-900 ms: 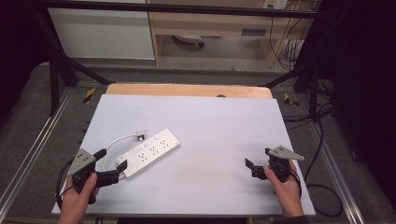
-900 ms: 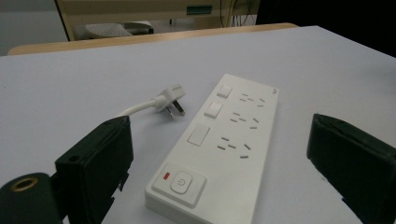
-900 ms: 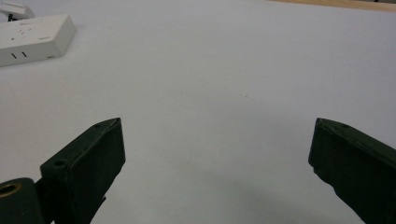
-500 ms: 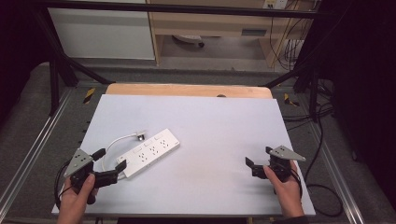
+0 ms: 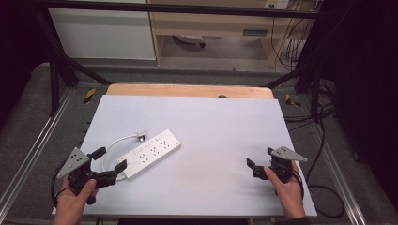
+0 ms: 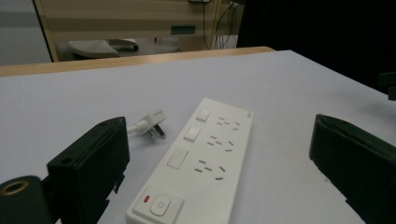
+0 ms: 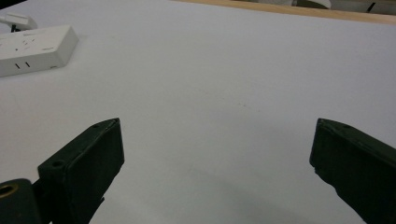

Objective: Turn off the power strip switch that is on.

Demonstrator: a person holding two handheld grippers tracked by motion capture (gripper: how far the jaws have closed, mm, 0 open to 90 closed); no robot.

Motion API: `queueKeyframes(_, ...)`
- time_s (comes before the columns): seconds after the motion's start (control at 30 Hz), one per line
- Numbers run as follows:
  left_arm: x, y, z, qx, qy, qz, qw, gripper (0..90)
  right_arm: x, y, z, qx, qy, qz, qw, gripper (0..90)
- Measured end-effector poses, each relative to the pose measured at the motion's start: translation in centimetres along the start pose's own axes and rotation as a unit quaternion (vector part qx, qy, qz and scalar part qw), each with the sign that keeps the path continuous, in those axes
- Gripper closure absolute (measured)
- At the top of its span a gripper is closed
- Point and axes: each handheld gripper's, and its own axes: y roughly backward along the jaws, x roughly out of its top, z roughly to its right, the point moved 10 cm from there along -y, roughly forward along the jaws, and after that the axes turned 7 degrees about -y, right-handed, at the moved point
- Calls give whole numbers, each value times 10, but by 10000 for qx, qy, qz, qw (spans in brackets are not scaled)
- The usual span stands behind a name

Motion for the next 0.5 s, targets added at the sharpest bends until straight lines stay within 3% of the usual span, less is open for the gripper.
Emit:
queueKeyframes(0.3, 8, -10, -8, 180, -11, -163, 9997, 57, 1, 2, -1, 29, 16, 40, 10000, 35)
queueKeyframes(0.5, 17, -16, -9, 205, 14, -146, 9997, 64, 1, 2, -1, 44, -6, 47, 10000, 34)
